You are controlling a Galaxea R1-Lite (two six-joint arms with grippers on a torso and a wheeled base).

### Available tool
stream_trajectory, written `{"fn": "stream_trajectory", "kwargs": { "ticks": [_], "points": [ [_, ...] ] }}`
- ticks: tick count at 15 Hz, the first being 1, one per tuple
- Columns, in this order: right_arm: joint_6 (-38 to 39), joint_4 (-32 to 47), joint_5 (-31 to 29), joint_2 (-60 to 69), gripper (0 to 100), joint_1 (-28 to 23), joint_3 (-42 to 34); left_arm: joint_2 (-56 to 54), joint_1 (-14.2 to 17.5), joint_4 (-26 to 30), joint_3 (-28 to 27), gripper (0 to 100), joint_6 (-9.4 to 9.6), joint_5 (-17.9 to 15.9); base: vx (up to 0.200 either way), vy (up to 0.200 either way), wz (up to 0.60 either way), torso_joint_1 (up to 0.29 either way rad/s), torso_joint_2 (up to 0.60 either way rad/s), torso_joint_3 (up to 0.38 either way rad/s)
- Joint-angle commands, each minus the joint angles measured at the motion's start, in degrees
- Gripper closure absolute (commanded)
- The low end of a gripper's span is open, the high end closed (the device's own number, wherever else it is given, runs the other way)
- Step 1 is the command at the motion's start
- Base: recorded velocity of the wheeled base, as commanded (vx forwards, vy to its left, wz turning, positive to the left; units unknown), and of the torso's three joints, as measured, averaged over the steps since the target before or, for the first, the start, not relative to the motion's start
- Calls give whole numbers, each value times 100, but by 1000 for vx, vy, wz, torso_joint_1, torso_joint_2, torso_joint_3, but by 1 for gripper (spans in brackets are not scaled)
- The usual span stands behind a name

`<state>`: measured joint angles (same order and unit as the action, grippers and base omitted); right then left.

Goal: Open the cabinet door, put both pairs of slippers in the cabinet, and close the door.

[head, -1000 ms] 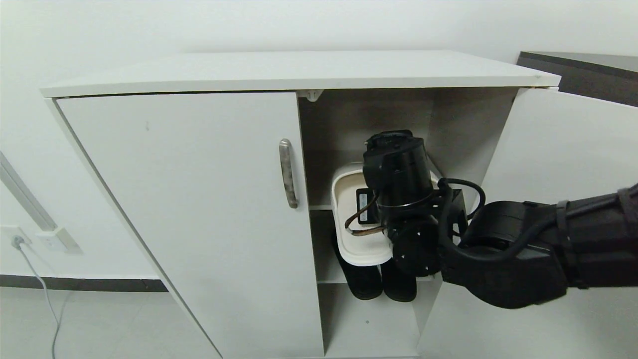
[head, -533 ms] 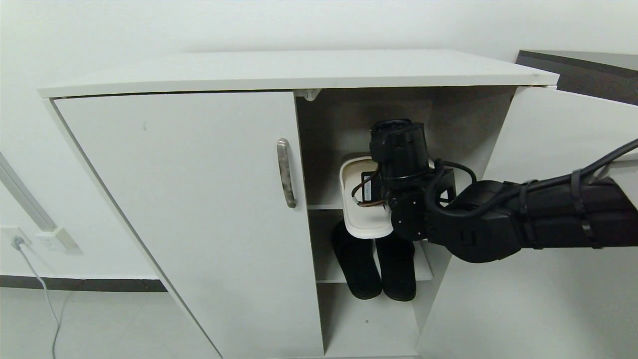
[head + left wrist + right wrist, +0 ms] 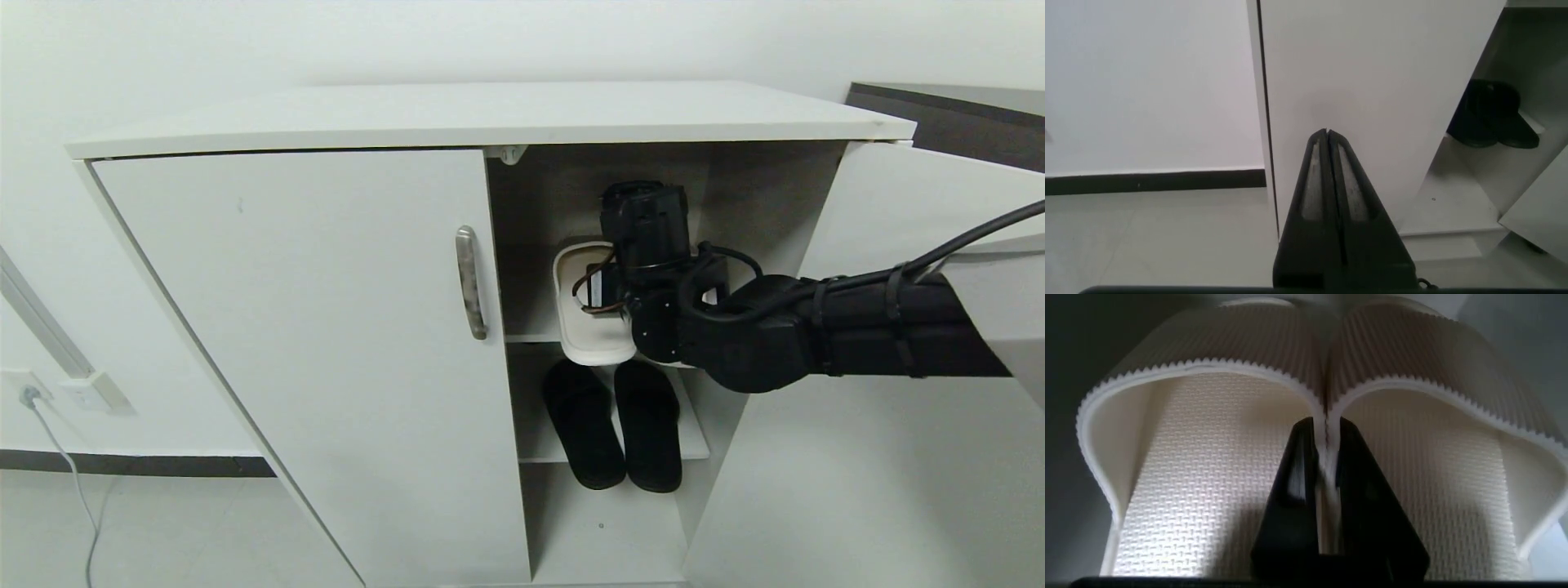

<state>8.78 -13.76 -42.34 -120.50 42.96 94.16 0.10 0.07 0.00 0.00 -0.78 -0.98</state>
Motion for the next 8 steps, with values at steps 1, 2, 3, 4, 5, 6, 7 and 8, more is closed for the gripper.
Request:
{"fn": "stream_trajectory", "kwargs": {
  "ticks": [1, 2, 3, 4, 5, 6, 7, 8],
  "points": [
    [1, 23, 15, -122, 100, -42, 217, -1, 1, 0, 0, 100, -1, 1, 0, 0, 0, 0, 0, 0],
    [1, 58, 33, -166, 100, -51, 305, -1, 1, 0, 0, 100, -1, 1, 0, 0, 0, 0, 0, 0],
    [1, 67, 68, -193, 100, -68, 349, -1, 1, 0, 0, 100, -1, 1, 0, 0, 0, 0, 0, 0],
    [1, 84, 147, -228, 100, -104, 401, -1, 1, 0, 0, 100, -1, 1, 0, 0, 0, 0, 0, 0],
    [1, 102, 191, -263, 100, -121, 428, -1, 1, 0, 0, 100, -1, 1, 0, 0, 0, 0, 0, 0],
    [1, 119, 217, -272, 100, -139, 428, -1, 1, 0, 0, 100, -1, 1, 0, 0, 0, 0, 0, 0],
    [10, 128, 226, -307, 100, -156, 428, -1, 1, 0, 0, 100, -1, 1, 0, 0, 0, 0, 0, 0],
    [1, 128, 226, -316, 100, -165, 428, -1, 1, 0, 0, 100, -1, 1, 0, 0, 0, 0, 0, 0]
  ]
}}
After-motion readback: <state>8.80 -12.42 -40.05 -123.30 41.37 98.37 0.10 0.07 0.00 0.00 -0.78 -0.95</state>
